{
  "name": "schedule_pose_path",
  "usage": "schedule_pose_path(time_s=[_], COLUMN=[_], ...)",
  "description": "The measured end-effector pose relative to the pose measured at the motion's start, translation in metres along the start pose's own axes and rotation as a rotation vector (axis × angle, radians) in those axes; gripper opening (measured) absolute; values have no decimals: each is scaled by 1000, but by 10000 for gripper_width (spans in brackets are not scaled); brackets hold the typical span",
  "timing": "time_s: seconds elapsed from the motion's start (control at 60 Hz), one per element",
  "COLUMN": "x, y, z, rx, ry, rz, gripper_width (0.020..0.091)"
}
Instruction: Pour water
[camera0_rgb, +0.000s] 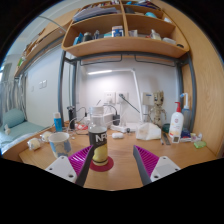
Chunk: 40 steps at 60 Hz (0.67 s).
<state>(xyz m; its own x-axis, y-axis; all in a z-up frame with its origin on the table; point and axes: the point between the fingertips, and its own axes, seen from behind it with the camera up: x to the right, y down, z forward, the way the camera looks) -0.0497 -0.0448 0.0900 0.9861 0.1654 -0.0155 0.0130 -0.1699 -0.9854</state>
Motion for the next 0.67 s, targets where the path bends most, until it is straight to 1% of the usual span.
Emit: schedule_pose_path(time_s=[0.067,0.15,0.2,0.433,0.667], x=[14,26,30,44,56], y=[1,-2,-6,-10,-13], z=[-19,-41,-52,-85,-95], rx=[-5,6,23,37,69], ry=[65,112,123,140,183], rz=[20,54,72,85,92], gripper_width=[804,805,805,804,805])
